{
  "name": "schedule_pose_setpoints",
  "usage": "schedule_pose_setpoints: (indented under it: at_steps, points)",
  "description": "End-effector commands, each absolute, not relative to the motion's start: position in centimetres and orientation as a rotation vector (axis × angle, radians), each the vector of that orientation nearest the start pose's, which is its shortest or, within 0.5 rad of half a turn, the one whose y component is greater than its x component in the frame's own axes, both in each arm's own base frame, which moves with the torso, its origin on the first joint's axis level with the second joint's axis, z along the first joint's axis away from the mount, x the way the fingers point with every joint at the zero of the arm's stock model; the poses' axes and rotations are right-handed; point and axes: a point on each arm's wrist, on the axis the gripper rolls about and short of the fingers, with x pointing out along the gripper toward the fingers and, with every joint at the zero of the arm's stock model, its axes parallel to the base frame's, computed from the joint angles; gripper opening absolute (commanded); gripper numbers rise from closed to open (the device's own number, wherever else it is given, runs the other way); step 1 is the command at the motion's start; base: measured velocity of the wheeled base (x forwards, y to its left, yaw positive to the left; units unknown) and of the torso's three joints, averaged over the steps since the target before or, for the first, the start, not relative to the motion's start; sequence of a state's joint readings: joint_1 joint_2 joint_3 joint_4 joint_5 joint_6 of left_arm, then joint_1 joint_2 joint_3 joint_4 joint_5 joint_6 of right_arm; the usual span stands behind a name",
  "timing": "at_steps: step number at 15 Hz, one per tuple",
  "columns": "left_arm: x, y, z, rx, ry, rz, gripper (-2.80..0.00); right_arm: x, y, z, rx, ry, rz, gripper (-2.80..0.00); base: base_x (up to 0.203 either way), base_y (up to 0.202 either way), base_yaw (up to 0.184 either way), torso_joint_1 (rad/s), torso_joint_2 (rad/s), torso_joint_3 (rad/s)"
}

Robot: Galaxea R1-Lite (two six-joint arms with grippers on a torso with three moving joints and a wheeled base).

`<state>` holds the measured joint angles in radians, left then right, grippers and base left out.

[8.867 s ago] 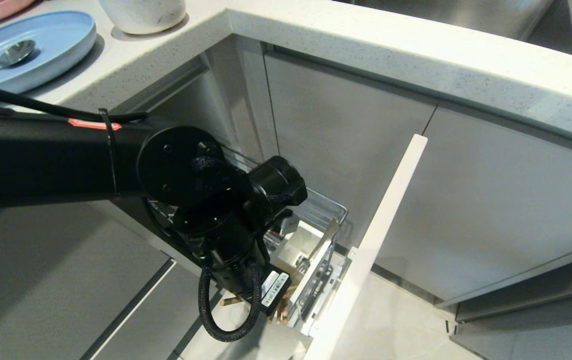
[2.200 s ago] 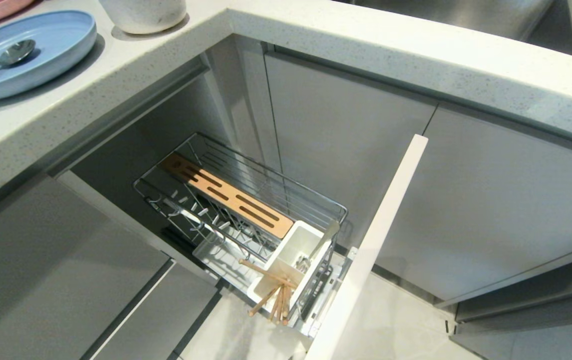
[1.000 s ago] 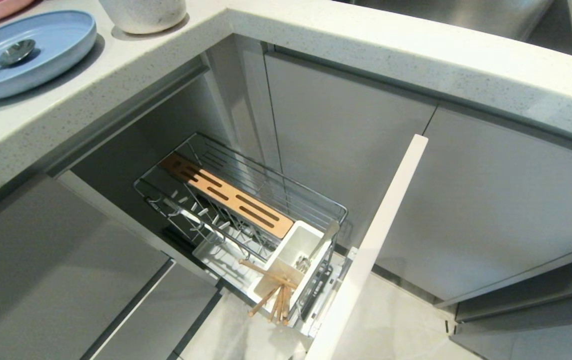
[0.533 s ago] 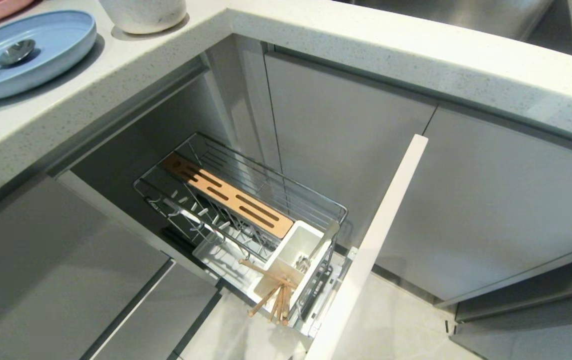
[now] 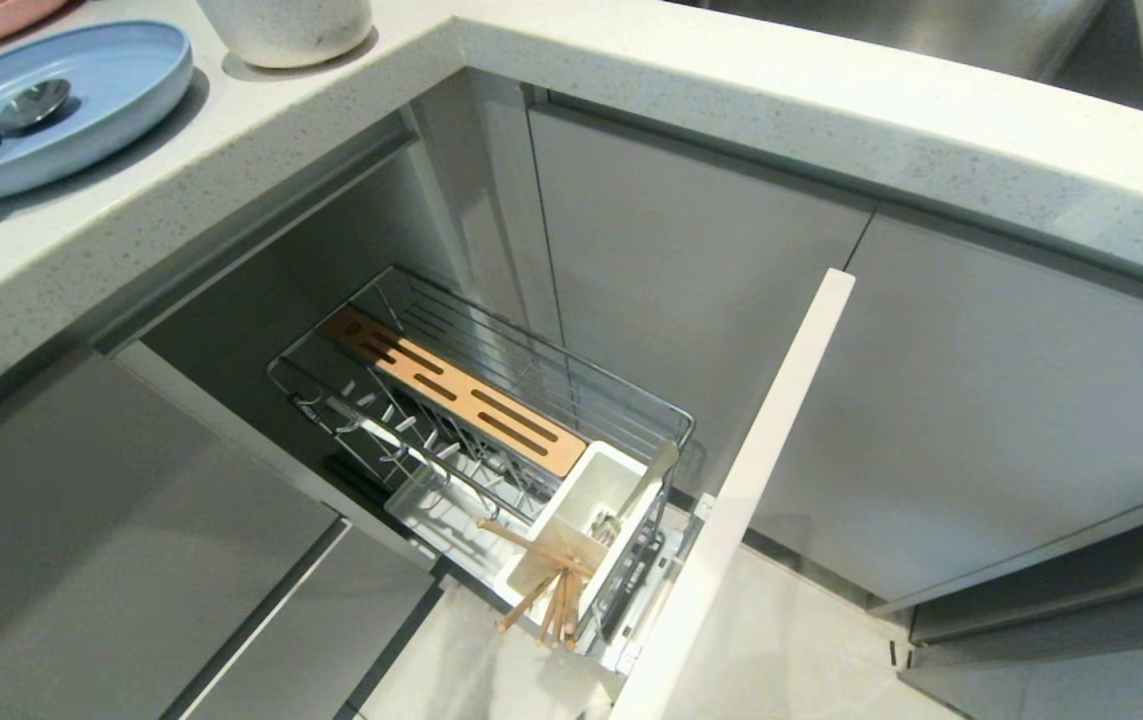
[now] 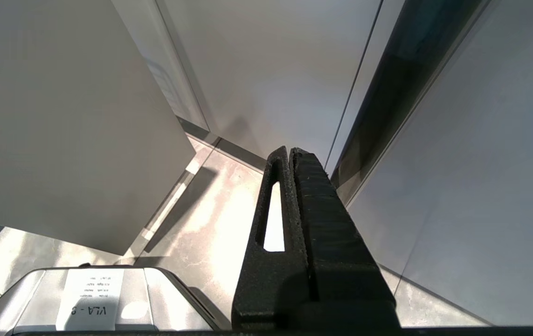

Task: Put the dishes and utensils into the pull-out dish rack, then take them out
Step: Pick up the spoon and place it in the cupboard

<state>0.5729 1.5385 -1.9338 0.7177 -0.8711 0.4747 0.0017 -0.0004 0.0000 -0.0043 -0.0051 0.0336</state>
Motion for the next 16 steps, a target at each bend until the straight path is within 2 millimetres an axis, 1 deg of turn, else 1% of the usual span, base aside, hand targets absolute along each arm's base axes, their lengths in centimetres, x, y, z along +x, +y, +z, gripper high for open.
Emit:
schedule_pose_setpoints:
  at_steps: [1,4,11,16]
  points:
    - [18.7,9.8,40.7,0.255,0.165,-0.356,0.0,-2.3,0.0,7.5,0.034,-0.008,-0.003,-2.8,0.0,0.0,0.0,0.0,0.0,0.0]
    - [18.7,9.9,40.7,0.258,0.165,-0.352,0.0,-2.3,0.0,7.6,0.034,-0.009,-0.003,-2.8,0.0,0.0,0.0,0.0,0.0,0.0]
    - [19.7,10.6,40.1,0.242,0.189,-0.345,0.0,-2.3,0.0,7.5,0.034,-0.008,-0.004,-2.8,0.0,0.0,0.0,0.0,0.0,0.0]
    - [19.8,10.7,40.1,0.243,0.186,-0.347,0.0,-2.3,0.0,7.5,0.034,-0.008,-0.003,-2.8,0.0,0.0,0.0,0.0,0.0,0.0]
